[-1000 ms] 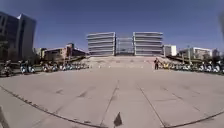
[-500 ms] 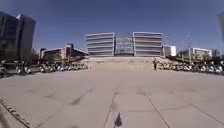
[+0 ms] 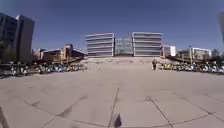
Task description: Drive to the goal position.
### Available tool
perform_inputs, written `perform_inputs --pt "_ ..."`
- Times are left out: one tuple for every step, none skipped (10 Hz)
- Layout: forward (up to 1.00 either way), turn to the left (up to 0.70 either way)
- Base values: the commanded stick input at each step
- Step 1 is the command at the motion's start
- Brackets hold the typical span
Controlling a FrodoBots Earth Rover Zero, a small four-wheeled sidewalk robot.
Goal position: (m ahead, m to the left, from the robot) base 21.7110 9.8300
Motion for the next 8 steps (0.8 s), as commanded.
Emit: perform_inputs --pt "0.70 -0.01" --pt "0.70 -0.01" --pt "0.70 -0.01" --pt "0.70 -0.01" --pt "0.70 -0.01" --pt "0.70 -0.01" --pt "0.70 -0.01" --pt "0.70 -0.01"
